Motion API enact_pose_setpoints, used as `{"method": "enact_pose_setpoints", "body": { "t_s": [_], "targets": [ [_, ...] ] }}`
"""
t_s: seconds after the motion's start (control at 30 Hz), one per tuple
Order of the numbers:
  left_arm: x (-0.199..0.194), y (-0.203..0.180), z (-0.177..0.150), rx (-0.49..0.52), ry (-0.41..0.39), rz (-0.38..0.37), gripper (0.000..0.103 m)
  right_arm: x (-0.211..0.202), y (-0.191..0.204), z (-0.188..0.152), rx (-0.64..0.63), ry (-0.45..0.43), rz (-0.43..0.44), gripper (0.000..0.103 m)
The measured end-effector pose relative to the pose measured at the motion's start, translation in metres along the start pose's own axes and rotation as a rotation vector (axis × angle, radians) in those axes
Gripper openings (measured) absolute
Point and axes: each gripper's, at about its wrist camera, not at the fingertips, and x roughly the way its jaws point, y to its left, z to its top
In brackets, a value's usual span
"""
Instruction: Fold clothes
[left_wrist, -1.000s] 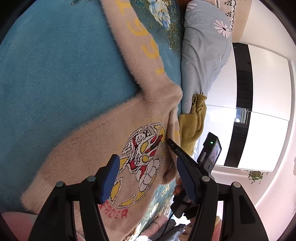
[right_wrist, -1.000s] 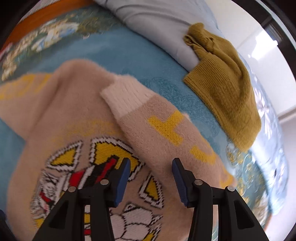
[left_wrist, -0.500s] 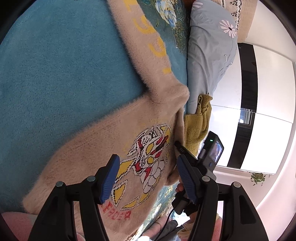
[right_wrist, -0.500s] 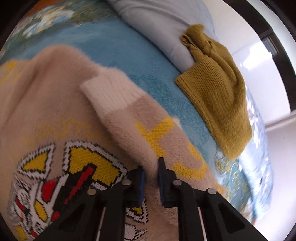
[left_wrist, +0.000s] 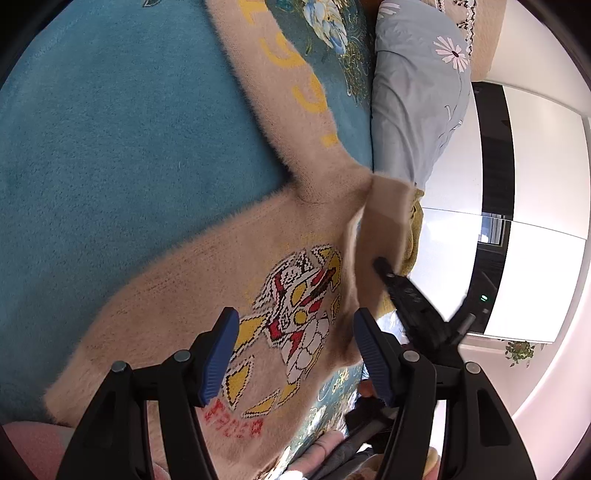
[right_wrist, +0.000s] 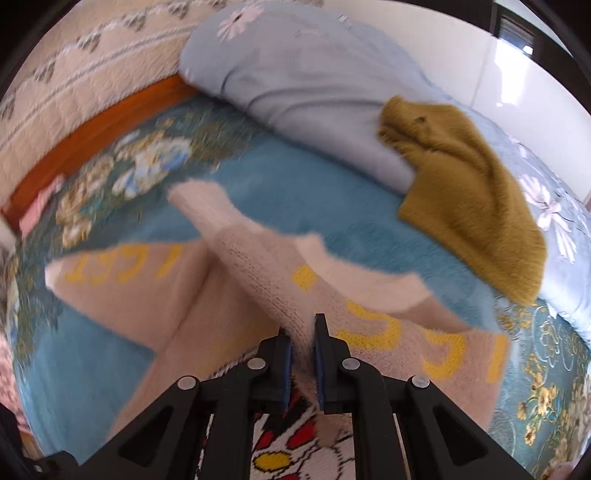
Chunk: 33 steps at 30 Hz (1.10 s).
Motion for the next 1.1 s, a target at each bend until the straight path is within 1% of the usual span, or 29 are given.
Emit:
{"method": "enact_pose_setpoints", "body": {
  "t_s": [0.1, 0.17, 0.23, 0.37, 0.43, 0.53, 0.6, 0.67, 0.7, 0.73, 0.83, 0.87, 0.9, 0.93, 1.0, 1.03, 1.1],
  "targets": [
    [0.001, 0.001, 0.000, -0.005, 0.001, 0.002, 0.065, 0.022, 0.018, -0.013, -0.029, 0.049, -0.015, 0.011],
    [0.001, 0.001, 0.001, -0.005, 0.002, 0.002, 0.065, 0.034, 0.021, -0.016, -0.022, 0.071, -0.020, 0.011],
    [0.002, 0.001, 0.001, -0.005, 0.002, 0.003, 0.065, 0.037, 0.022, -0.019, -0.025, 0.084, -0.021, 0.011],
    [0.002, 0.002, 0.001, -0.013, 0.001, 0.003, 0.065, 0.037, 0.031, -0.025, -0.087, 0.098, -0.031, 0.011],
    [0.002, 0.002, 0.001, -0.013, 0.000, 0.002, 0.065, 0.034, 0.029, -0.028, -0.088, 0.098, -0.015, 0.011],
    [0.002, 0.002, 0.000, -0.011, -0.002, 0.003, 0.065, 0.036, 0.028, -0.034, -0.105, 0.122, 0.005, 0.012],
    [0.002, 0.001, 0.000, -0.006, -0.003, 0.007, 0.065, 0.037, 0.027, -0.037, -0.112, 0.137, 0.018, 0.015],
    [0.001, 0.001, 0.000, -0.008, -0.004, 0.009, 0.065, 0.033, 0.022, -0.036, -0.075, 0.135, 0.038, 0.019],
    [0.001, 0.001, 0.000, -0.009, -0.004, 0.009, 0.065, 0.029, 0.018, -0.034, -0.042, 0.139, 0.062, 0.025],
    [0.001, 0.001, 0.000, -0.011, -0.005, 0.010, 0.065, 0.023, 0.012, -0.033, -0.002, 0.138, 0.099, 0.029],
    [0.001, 0.001, 0.000, -0.013, -0.006, 0.009, 0.065, 0.000, -0.012, -0.030, 0.109, 0.111, 0.213, 0.031],
    [0.001, 0.001, 0.000, -0.013, -0.007, 0.009, 0.065, -0.011, -0.026, -0.031, 0.149, 0.085, 0.243, 0.031],
    [0.001, 0.001, 0.000, -0.014, -0.007, 0.009, 0.065, -0.022, -0.039, -0.032, 0.182, 0.052, 0.250, 0.031],
    [0.001, 0.001, 0.000, -0.015, -0.006, 0.008, 0.065, -0.032, -0.054, -0.035, 0.215, 0.018, 0.241, 0.031],
    [0.001, 0.001, 0.000, -0.015, -0.006, 0.008, 0.065, -0.049, -0.092, -0.044, 0.308, -0.034, 0.193, 0.033],
    [0.000, 0.001, 0.000, -0.015, -0.006, 0.009, 0.065, -0.055, -0.111, -0.049, 0.354, -0.051, 0.166, 0.034],
    [0.001, 0.001, 0.000, -0.015, -0.004, 0.009, 0.065, -0.057, -0.142, -0.061, 0.422, -0.049, 0.103, 0.034]
  ]
}}
